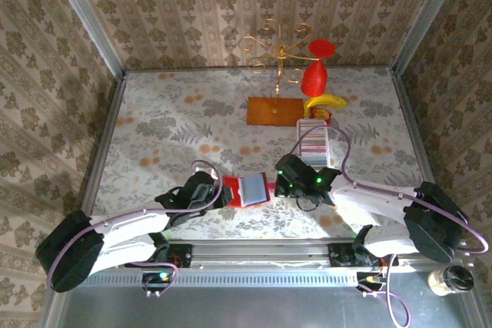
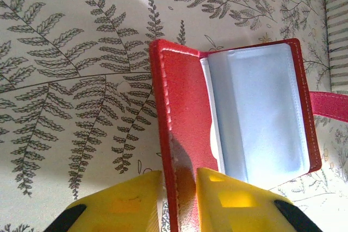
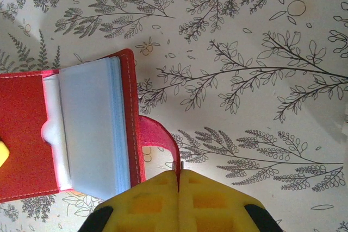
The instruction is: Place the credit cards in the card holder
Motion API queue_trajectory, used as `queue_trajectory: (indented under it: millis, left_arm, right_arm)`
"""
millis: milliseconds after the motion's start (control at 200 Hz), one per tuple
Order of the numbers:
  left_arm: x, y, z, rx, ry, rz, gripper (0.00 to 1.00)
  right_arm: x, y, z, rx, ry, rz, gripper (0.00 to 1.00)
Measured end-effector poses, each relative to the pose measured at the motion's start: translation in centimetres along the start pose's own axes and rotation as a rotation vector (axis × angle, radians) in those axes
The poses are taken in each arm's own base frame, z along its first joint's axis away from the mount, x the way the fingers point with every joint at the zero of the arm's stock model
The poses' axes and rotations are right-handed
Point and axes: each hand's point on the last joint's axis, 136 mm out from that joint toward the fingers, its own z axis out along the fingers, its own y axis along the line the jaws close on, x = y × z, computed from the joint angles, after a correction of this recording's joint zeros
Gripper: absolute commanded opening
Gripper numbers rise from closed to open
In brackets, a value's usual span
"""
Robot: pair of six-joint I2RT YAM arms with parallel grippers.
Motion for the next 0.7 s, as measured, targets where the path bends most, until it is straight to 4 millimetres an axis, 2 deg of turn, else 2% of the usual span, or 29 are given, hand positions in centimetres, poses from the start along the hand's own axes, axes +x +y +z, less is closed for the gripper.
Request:
queue_trajectory:
  millis: [105,230,365,500,700]
  left_arm:
    - [0.0,-0.1,0.0,0.007,0.001,-0.001,0.21]
    - [0.1,-0.4,0.0,0.024,0.005,-0.002,0.3]
    - [0.2,-0.5,-0.2,0.045,0.002,-0.002,0.31]
    - [0.0,-0.8,-0.6,0.064,-0.012,-0.001,0.27]
    - [0.0,-0.9,-0.8,0.07,-0.017,-0.002,0.11]
  right_arm:
    - [0.1,-0.1,0.0,0.003,0.002,0.0,0.0]
    - [0.0,-0.2,0.0,0.007,0.001,-0.001,0.0]
    - [0.1,-0.7,0.0,0.034,-0.001,0.0,0.0]
    - [0.2,-0.9,0.0,0.043,0.001,0.001,0.0]
    - [0.3,-1.1,0.0,0.049,0.005,0.002,0.0]
